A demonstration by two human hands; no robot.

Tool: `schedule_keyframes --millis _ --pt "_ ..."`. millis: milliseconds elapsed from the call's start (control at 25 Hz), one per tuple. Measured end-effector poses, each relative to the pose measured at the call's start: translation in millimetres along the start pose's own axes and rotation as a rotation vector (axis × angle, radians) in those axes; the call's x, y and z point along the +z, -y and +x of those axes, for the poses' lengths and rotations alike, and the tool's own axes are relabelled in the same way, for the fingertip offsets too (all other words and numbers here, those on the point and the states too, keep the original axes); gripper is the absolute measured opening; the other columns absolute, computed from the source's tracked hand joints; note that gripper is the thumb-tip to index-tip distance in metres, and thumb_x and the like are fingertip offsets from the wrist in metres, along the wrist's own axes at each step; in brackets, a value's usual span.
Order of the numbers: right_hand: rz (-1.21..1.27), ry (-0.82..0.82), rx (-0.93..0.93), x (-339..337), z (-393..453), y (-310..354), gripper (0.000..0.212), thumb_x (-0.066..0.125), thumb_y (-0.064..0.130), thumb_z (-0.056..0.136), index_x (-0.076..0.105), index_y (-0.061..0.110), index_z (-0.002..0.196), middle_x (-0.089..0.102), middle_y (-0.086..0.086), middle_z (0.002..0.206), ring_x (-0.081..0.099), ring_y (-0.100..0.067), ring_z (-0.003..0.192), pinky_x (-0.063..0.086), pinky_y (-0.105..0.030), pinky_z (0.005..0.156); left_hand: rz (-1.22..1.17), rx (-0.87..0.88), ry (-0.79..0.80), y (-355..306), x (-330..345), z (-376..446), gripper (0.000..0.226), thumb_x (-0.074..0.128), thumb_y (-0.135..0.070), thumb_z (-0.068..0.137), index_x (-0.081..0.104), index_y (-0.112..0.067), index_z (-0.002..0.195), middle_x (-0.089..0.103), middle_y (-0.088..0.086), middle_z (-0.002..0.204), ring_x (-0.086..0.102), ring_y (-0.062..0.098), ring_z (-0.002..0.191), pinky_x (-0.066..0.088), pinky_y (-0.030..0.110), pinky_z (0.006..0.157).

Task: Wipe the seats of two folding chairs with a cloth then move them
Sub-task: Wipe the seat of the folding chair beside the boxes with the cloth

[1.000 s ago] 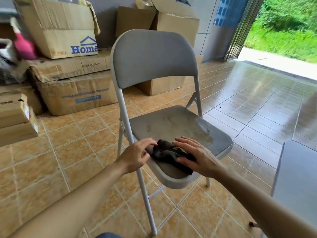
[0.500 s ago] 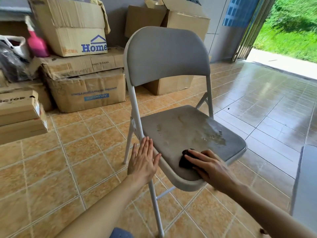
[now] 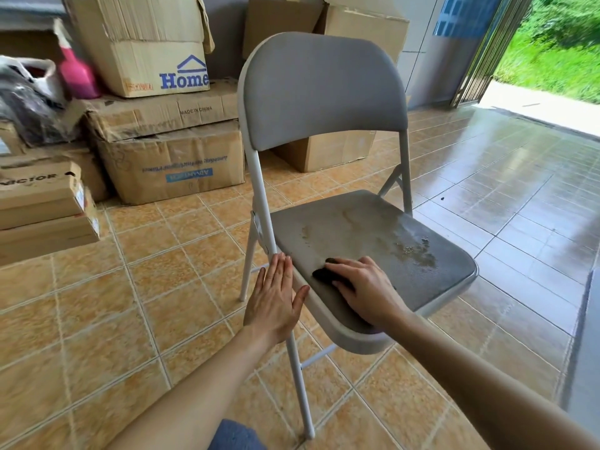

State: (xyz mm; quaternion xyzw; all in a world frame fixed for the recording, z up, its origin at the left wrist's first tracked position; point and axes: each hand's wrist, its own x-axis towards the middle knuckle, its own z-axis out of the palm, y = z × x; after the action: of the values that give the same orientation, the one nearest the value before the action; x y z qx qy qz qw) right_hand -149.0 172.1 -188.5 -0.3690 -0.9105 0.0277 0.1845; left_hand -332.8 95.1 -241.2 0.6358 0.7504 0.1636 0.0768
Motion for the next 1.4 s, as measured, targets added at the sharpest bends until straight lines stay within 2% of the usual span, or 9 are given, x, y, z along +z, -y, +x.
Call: schedule_keyframes --millis 160,360,440,520,680,880,1000,1240,1400 --pt "-0.060 0.110 -0.259 -24 -33 -11 0.041 0.051 0.026 0.090 0.055 0.035 0.130 0.057 0.016 0.134 0.054 -0.016 0.093 0.052 -0.028 0.076 -0.015 0.011 0.021 1 0 0 0.085 -0.008 -0.063 0.085 -0.011 -0.013 0.153 -0.018 0.001 0.161 -0.021 0.011 0.147 -0.009 0.031 0.121" --pt "-0.028 -0.055 0.325 -9 27 -66 0.030 0.059 0.016 0.087 0.052 0.021 0.115 0.068 -0.007 0.108 0.059 -0.032 0.098 0.042 -0.035 0.071 -0.060 -0.017 0.000 -2 5 -3 0.087 -0.012 -0.062 0.082 -0.013 -0.011 0.152 -0.019 0.002 0.161 -0.021 0.013 0.147 -0.004 0.035 0.123" --pt "0.059 -0.129 0.433 9 61 -58 0.022 0.063 0.017 0.085 0.057 0.016 0.106 0.066 -0.008 0.106 0.060 -0.034 0.097 0.043 -0.036 0.074 -0.105 -0.034 0.000 -5 7 -5 0.088 -0.015 -0.063 0.080 -0.014 -0.012 0.152 -0.021 0.000 0.160 -0.021 0.012 0.147 -0.002 0.036 0.123" --pt "0.120 -0.106 0.379 22 85 -34 0.021 0.066 0.019 0.084 0.065 0.017 0.105 0.068 -0.005 0.107 0.062 -0.030 0.099 0.044 -0.034 0.078 -0.149 -0.041 0.011 -6 8 -6 0.089 -0.014 -0.064 0.079 -0.015 -0.013 0.152 -0.022 -0.001 0.160 -0.022 0.010 0.147 -0.004 0.035 0.123" --pt "0.193 0.094 0.025 18 81 4 0.027 0.068 0.019 0.085 0.072 0.025 0.112 0.068 0.005 0.122 0.063 -0.021 0.107 0.049 -0.035 0.094 -0.155 -0.027 0.035 1 8 -5 0.084 -0.007 -0.065 0.084 -0.017 -0.016 0.152 -0.023 -0.004 0.159 -0.025 0.008 0.145 -0.008 0.031 0.121" --pt "0.029 0.197 -0.341 -8 30 -15 0.029 0.067 0.017 0.085 0.072 0.031 0.110 0.062 0.014 0.129 0.056 -0.016 0.094 0.050 -0.027 0.082 -0.118 0.007 0.043 5 10 -5 0.079 0.003 -0.062 0.091 -0.019 -0.016 0.151 -0.027 -0.004 0.158 -0.028 0.009 0.144 -0.011 0.030 0.120" --pt "-0.053 0.154 -0.340 3 52 -9 0.026 0.067 0.017 0.085 0.073 0.029 0.107 0.064 0.009 0.127 0.056 -0.020 0.096 0.052 -0.031 0.081 -0.115 0.007 0.049 4 10 -5 0.078 0.004 -0.060 0.093 -0.020 -0.014 0.151 -0.027 -0.002 0.158 -0.027 0.010 0.144 -0.011 0.029 0.120" --pt "0.051 0.124 -0.049 33 108 11 0.025 0.063 0.018 0.088 0.074 0.025 0.109 0.065 0.003 0.127 0.055 -0.026 0.106 0.048 -0.040 0.092 -0.114 -0.011 0.110 6 6 -1 0.078 0.006 -0.062 0.093 -0.021 -0.016 0.150 -0.026 -0.004 0.159 -0.027 0.007 0.144 -0.007 0.033 0.122" --pt "0.072 0.124 -0.144 10 48 11 0.032 0.061 0.022 0.090 0.067 0.031 0.120 0.058 0.009 0.135 0.054 -0.019 0.103 0.048 -0.032 0.091 -0.127 0.013 0.069 7 4 -10 0.078 0.009 -0.060 0.094 -0.014 -0.014 0.152 -0.022 -0.002 0.160 -0.024 0.009 0.146 -0.005 0.033 0.123"
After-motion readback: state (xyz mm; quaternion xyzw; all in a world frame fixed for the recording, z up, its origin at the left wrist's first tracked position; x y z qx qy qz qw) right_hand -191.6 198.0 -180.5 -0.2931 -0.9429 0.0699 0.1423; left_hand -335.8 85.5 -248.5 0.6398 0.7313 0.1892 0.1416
